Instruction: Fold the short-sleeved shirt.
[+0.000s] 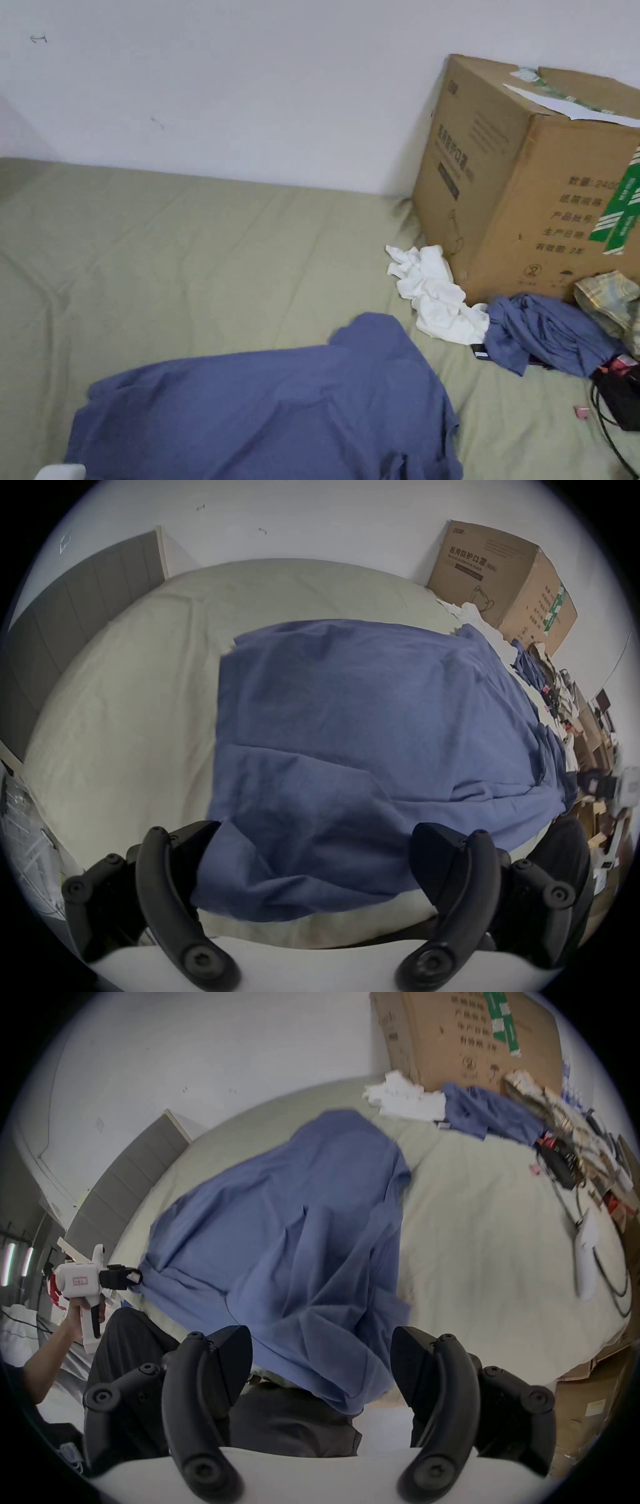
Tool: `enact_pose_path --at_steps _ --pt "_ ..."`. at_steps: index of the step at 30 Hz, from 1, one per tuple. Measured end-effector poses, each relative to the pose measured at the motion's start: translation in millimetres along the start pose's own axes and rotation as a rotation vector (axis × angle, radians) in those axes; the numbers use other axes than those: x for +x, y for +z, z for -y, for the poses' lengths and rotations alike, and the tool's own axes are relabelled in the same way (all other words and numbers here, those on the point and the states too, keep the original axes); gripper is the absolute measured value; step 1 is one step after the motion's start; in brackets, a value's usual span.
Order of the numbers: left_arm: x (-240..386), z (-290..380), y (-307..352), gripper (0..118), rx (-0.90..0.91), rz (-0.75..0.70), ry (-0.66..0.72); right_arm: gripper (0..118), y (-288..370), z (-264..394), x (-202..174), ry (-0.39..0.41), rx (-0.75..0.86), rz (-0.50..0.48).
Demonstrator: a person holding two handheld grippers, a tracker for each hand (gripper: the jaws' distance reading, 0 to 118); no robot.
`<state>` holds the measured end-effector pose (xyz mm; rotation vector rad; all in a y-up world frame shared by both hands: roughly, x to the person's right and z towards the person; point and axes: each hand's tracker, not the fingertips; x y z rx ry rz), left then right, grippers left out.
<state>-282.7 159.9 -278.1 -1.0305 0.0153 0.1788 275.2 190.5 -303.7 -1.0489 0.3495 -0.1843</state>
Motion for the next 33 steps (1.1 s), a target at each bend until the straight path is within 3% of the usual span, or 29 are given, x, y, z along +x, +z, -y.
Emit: enact_pose_path --at_steps 1,2,4,6,8,16,22,24,26,28,33 --pt "0.5 -0.1 -4.0 100 -0.012 -0.015 0.013 83 -8.9 1.9 1.1 -0.005 -0.028 0.011" --pt "1.7 0.8 -5.9 89 -0.021 -0.040 0.021 63 -16.6 4.7 2.7 -0.011 -0.051 0.013" --pt "5.0 1.8 -6.2 83 -0.011 -0.076 0.005 21 -27.9 9.5 0.1 0.005 -0.071 0.010" --pt "6.5 1.4 -1.8 59 -0.010 -0.063 -0.005 18 -39.4 17.1 -5.1 0.055 -0.086 0.100" --pt "7.7 -0.4 3.9 20 0.003 -0.042 -0.025 15 -44.8 16.9 -6.8 0.038 -0.089 0.075" --pt "9.2 -5.7 25.4 14 0.050 -0.007 0.007 13 -3.4 -7.4 3.9 -0.122 0.068 -0.038" --pt "9.4 -9.8 51.7 14 0.095 0.030 0.038 13 16.7 -6.5 -1.7 -0.081 0.143 -0.016" --pt "8.8 -8.9 60.3 14 0.128 0.039 0.062 13 19.1 -4.7 -0.4 -0.117 0.165 -0.020" --pt "4.1 -9.2 66.7 14 0.131 0.067 0.106 13 22.2 -1.4 4.3 -0.215 0.192 -0.060" --pt "-0.2 -8.1 72.1 14 0.125 0.090 0.127 12 26.3 2.8 8.6 -0.264 0.208 -0.094" --pt "-2.6 -0.1 79.8 14 0.114 0.103 0.118 11 35.3 15.4 6.7 -0.259 0.209 -0.117"
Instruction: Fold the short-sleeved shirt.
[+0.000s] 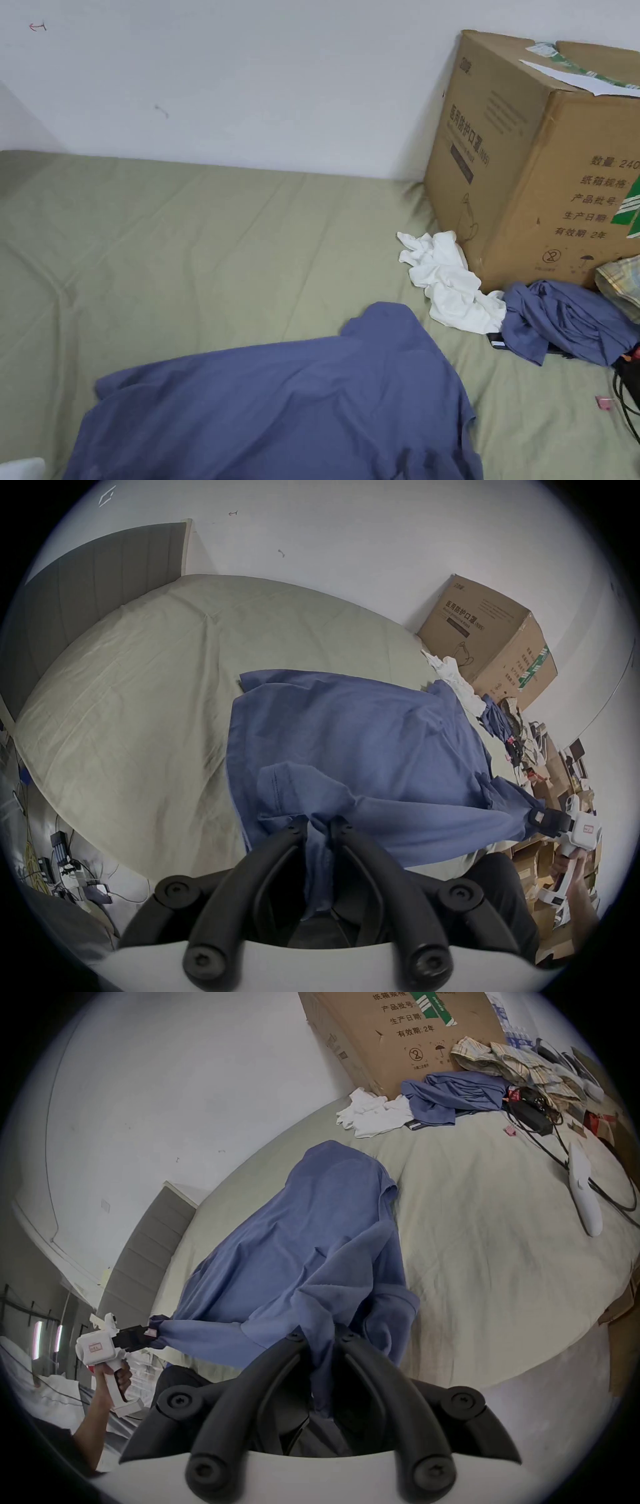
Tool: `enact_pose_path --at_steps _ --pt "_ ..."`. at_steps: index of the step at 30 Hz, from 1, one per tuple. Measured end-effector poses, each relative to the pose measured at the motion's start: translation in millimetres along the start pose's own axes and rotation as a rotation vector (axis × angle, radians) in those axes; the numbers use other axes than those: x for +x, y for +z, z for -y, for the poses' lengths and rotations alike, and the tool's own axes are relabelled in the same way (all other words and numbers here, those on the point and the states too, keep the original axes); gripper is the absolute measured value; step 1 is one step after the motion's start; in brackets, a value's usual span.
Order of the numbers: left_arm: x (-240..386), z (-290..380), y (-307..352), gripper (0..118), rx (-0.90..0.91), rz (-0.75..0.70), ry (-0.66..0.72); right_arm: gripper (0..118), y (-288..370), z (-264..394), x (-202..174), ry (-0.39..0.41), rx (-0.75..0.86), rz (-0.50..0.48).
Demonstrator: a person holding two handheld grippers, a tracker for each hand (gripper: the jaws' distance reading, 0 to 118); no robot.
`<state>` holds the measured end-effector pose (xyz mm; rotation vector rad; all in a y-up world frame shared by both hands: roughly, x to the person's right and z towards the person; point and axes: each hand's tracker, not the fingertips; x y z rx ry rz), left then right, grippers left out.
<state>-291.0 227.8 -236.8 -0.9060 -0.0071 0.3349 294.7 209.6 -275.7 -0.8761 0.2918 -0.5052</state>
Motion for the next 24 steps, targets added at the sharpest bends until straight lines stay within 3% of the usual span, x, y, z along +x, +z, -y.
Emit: enact_pose_path --at_steps 12,16,18,21,24 --pt "9.8 15.8 28.8 14 -0.033 0.012 -0.060 11 27.7 15.7 -6.0 -0.032 -0.021 -0.064" --pt "5.8 6.0 34.3 14 -0.048 0.020 -0.052 11 31.1 3.3 -9.8 -0.149 -0.036 -0.153" --pt "9.5 -5.1 32.3 14 -0.089 0.012 -0.101 11 24.6 -6.6 -5.1 -0.185 -0.045 -0.183" --pt "19.2 -27.9 17.4 14 -0.123 -0.004 -0.195 11 1.6 -28.1 -9.3 -0.164 -0.050 -0.167" --pt "18.3 -57.4 -12.7 14 -0.159 0.044 -0.132 11 -34.4 -53.8 -10.2 -0.175 -0.061 -0.154"
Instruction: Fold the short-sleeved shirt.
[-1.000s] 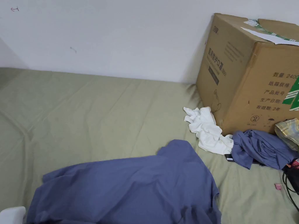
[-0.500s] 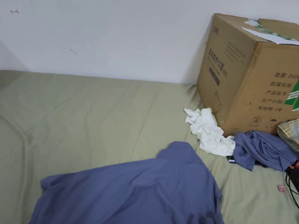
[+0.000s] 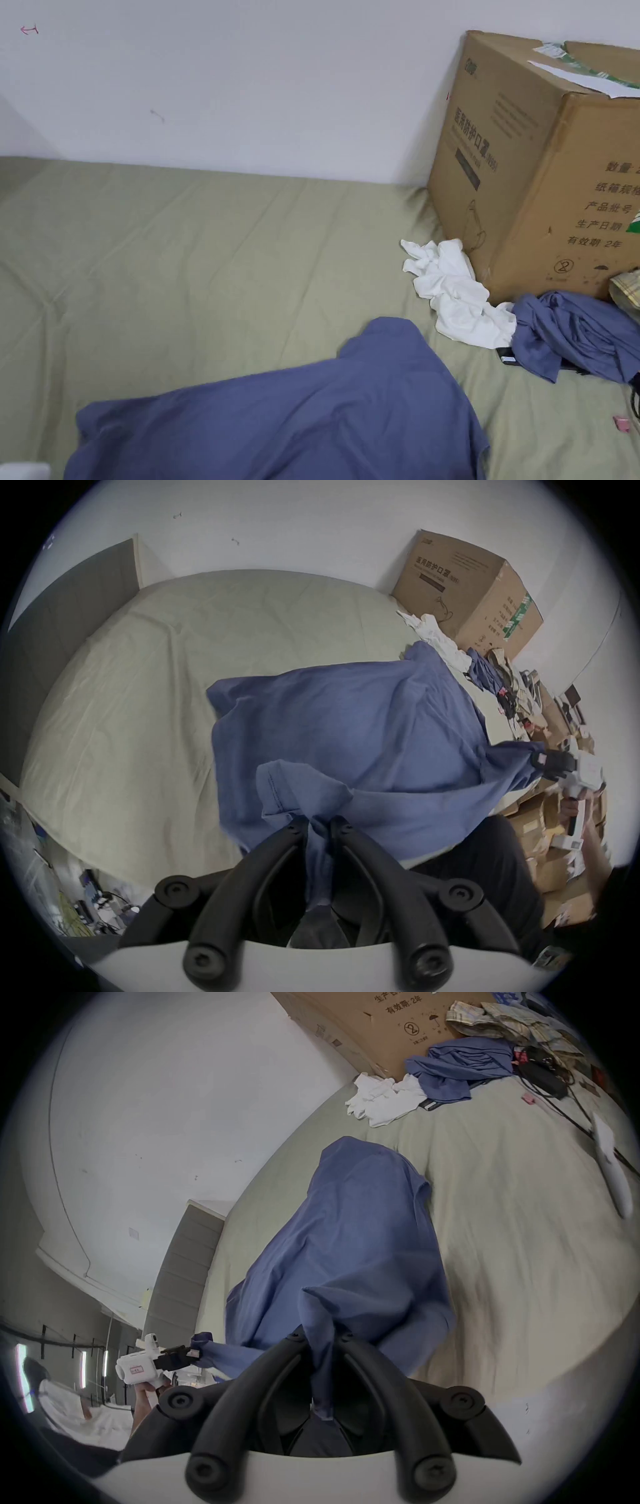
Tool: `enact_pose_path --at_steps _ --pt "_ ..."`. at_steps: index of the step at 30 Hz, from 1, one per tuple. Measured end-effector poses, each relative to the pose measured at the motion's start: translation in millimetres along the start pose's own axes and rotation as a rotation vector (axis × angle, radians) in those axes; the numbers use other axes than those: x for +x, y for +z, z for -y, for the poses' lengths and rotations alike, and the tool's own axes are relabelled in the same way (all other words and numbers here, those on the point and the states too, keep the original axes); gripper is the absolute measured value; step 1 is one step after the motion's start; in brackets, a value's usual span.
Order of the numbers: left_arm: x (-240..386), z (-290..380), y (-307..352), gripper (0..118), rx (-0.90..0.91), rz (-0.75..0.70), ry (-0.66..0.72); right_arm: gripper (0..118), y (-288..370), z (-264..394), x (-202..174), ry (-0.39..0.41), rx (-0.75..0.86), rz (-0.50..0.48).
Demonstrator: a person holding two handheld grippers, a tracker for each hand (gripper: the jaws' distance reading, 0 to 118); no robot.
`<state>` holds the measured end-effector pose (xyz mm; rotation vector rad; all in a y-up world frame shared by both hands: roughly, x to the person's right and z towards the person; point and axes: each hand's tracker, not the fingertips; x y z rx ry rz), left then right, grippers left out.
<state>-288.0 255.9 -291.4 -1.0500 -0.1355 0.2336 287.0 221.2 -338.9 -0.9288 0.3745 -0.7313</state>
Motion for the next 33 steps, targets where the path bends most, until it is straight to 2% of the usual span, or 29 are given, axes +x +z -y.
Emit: enact_pose_path --at_steps 2,4,5,6,9,11,16,19,21,22,23,24,26,29,31,33 --pt "-10.0 -23.6 -21.0 14 -0.022 0.052 0.170 11 -27.7 -20.8 -0.3 -0.031 0.001 0.005" --pt "-10.2 -37.7 -36.1 14 0.049 0.038 0.140 11 -52.3 -36.8 -4.0 0.004 0.004 0.083" --pt "-8.9 -45.8 -45.9 14 0.037 -0.055 0.134 11 -64.7 -43.5 -4.7 0.037 0.011 0.111" --pt "-8.3 -50.5 -54.4 14 0.019 -0.121 0.157 11 -73.9 -47.7 -4.1 0.040 0.003 0.145" --pt "-17.4 -48.5 -79.0 14 -0.001 -0.159 0.210 11 -88.6 -62.1 10.9 0.062 -0.022 0.225" --pt "-20.3 -38.4 -89.9 14 -0.050 -0.177 0.238 11 -95.2 -61.1 16.2 0.123 -0.038 0.270" --pt "-15.1 -2.1 -97.3 18 -0.087 -0.204 0.163 11 -111.1 -42.7 22.9 0.298 -0.112 0.371" --pt "-14.7 -1.7 -90.0 19 -0.065 -0.203 0.180 11 -116.3 -38.2 28.9 0.325 -0.107 0.383" --pt "-13.9 -5.0 -87.1 28 -0.071 -0.211 0.183 12 -118.2 -38.7 31.3 0.322 -0.100 0.381" --pt "-11.1 -6.7 -84.9 43 -0.074 -0.248 0.155 12 -118.4 -40.3 33.0 0.311 -0.100 0.380" --pt "-6.2 -8.3 -81.1 76 -0.062 -0.298 0.119 12 -118.4 -41.8 35.1 0.302 -0.102 0.377" --pt "-0.9 -9.2 -74.1 90 -0.018 -0.319 0.079 13 -118.5 -42.7 36.9 0.298 -0.103 0.376" --pt "7.7 -12.7 -58.7 93 0.068 -0.316 0.038 14 -118.8 -40.3 34.5 0.303 -0.100 0.378" --pt "22.9 -18.4 -28.3 93 0.182 -0.290 0.070 14 -118.6 -29.2 25.8 0.344 -0.082 0.425" --pt "33.9 -25.2 -3.3 93 0.275 -0.241 0.098 14 -121.1 -23.9 22.1 0.403 -0.085 0.459" --pt "45.9 -30.8 23.7 93 0.389 -0.186 0.123 20 -123.1 -21.0 15.4 0.453 -0.079 0.486"
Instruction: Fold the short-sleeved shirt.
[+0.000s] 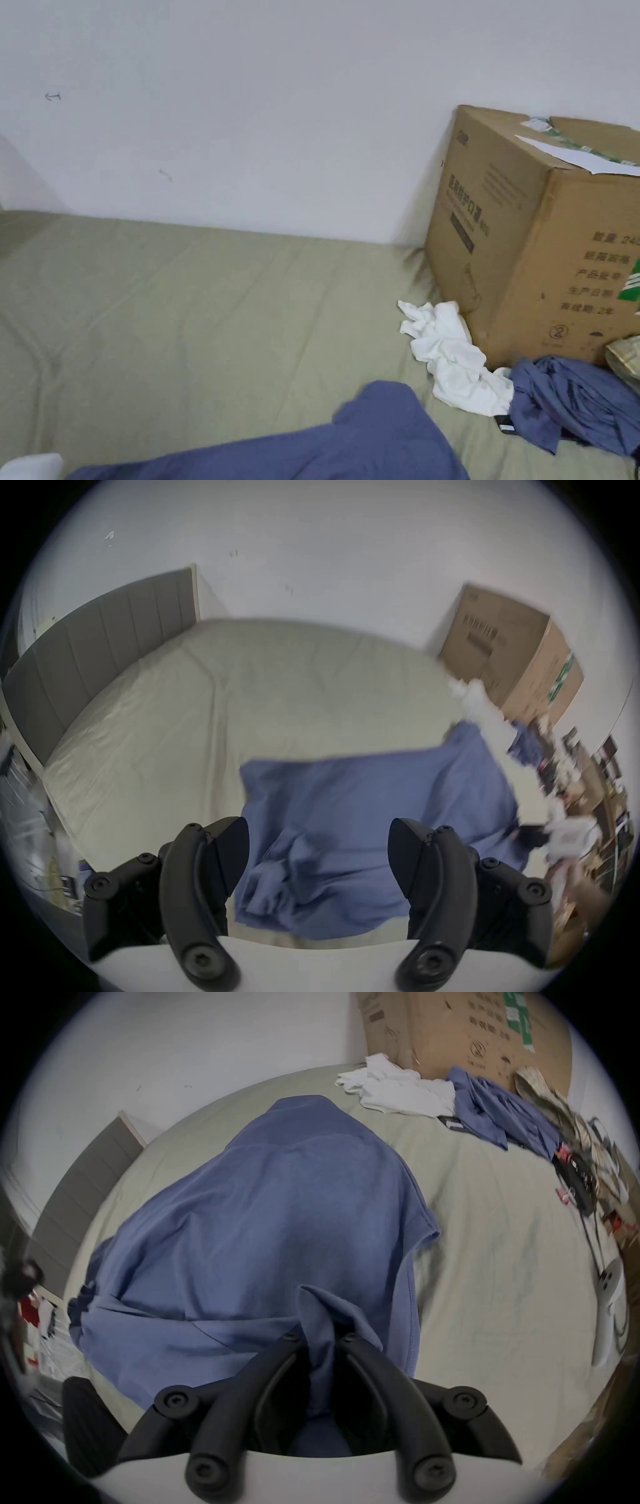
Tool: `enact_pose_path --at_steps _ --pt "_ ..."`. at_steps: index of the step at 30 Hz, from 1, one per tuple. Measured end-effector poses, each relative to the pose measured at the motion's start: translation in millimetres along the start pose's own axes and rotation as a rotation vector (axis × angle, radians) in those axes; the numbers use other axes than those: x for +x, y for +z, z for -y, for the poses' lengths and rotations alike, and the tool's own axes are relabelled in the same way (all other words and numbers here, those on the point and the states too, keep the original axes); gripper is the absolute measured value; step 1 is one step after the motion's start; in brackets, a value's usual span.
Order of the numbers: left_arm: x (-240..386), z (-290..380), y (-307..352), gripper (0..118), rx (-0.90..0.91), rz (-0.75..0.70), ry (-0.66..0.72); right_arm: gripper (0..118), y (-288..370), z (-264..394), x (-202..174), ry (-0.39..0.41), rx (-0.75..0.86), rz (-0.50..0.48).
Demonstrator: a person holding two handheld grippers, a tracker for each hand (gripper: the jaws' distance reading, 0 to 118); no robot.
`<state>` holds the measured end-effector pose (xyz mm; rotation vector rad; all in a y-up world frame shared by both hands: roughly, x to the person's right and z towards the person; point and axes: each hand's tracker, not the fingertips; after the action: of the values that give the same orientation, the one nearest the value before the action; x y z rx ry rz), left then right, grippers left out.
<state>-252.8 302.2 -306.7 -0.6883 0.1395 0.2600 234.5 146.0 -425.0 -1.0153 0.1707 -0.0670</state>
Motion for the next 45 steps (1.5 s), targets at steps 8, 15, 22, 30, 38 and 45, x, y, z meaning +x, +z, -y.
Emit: enact_pose_path --at_steps 8,15,22,30,38,45 --pt "31.2 -7.0 63.0 4 0.214 -0.043 -0.174 30 109.8 -6.7 -37.5 0.025 0.381 -0.024" --pt "25.0 -0.1 55.2 4 0.136 -0.033 -0.138 36 205.9 -14.0 -80.2 0.165 0.619 -0.090" --pt "1.5 -23.4 5.2 97 0.049 -0.018 -0.104 9 236.1 -27.3 -117.5 0.228 0.679 -0.197" --pt "-31.0 -37.1 -151.7 97 -0.259 -0.158 -0.102 9 235.6 -37.1 -144.1 0.264 0.688 -0.234" --pt "-56.2 -14.7 -216.4 5 -0.305 -0.192 0.048 9 228.4 -52.1 -124.4 0.282 0.646 -0.174" --pt "-31.6 -15.1 -195.6 5 -0.279 -0.185 -0.133 13 181.4 -102.9 -66.6 0.263 0.474 -0.131"
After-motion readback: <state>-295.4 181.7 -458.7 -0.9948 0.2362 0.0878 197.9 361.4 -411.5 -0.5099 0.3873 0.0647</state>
